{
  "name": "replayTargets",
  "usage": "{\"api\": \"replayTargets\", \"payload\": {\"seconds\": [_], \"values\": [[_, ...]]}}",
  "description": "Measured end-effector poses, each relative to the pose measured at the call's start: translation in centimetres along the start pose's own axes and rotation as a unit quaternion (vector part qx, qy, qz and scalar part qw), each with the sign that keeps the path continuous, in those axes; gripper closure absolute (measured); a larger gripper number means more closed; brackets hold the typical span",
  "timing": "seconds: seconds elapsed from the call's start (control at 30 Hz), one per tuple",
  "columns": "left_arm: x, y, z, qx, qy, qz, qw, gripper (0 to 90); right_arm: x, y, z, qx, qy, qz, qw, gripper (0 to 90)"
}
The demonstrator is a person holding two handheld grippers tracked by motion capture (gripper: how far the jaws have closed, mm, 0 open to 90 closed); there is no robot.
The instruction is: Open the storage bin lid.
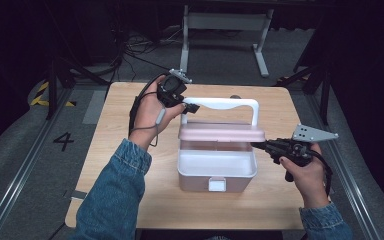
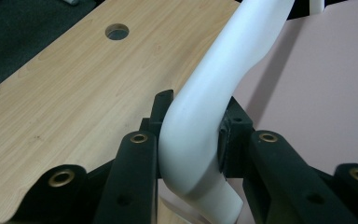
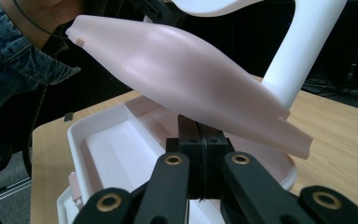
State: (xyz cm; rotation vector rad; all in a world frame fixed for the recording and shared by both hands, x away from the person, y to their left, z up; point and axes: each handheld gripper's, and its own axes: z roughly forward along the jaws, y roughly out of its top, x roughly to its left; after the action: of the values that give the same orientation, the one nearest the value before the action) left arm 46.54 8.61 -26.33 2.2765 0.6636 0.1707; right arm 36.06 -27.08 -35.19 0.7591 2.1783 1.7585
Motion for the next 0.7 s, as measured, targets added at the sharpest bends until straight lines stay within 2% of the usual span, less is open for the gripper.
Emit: {"api": "replayTargets", "payload": {"seconds": [0.03,0.07,0.1,0.17,0.2,0.33,0.47,0.57,0.7], "values": [[0.0,0.0,0.0,0.0,0.0,0.0,1.0,65.8,0.0,0.0,0.0,0.0,-0.002,-0.001,1.0,90.0],[0.0,0.0,-0.1,-0.007,0.007,0.001,1.0,65.8,0.0,0.0,0.0,0.0,-0.002,-0.001,1.0,90.0],[0.0,-0.1,-0.3,-0.013,0.014,-0.001,0.9998,61.6,0.1,0.1,0.0,0.002,-0.003,-0.002,1.0,90.0],[-0.1,-0.2,-0.3,-0.023,0.017,-0.007,0.9996,61.3,0.1,0.1,0.0,0.002,-0.003,-0.002,1.0,90.0],[-0.1,-0.4,-0.5,-0.026,0.025,-0.004,0.9994,55.9,0.1,0.1,0.0,0.003,-0.004,-0.002,1.0,90.0],[-0.3,-0.8,-1.0,-0.03,0.031,-0.001,0.9991,49.1,0.1,0.1,0.1,0.005,-0.004,-0.002,1.0,90.0],[-0.6,-1.3,-1.9,-0.035,0.04,0.002,0.9986,44.4,0.1,0.1,0.1,0.005,-0.003,-0.001,1.0,90.0],[-1.0,-1.8,-2.8,-0.046,0.05,0.007,0.9977,43.2,0.1,0.2,0.1,0.007,0.001,0.012,0.9999,90.0],[-1.6,-2.5,-4.1,-0.048,0.047,0.017,0.9976,42.9,0.1,0.3,0.1,0.009,0.004,0.022,0.9997,90.0]]}}
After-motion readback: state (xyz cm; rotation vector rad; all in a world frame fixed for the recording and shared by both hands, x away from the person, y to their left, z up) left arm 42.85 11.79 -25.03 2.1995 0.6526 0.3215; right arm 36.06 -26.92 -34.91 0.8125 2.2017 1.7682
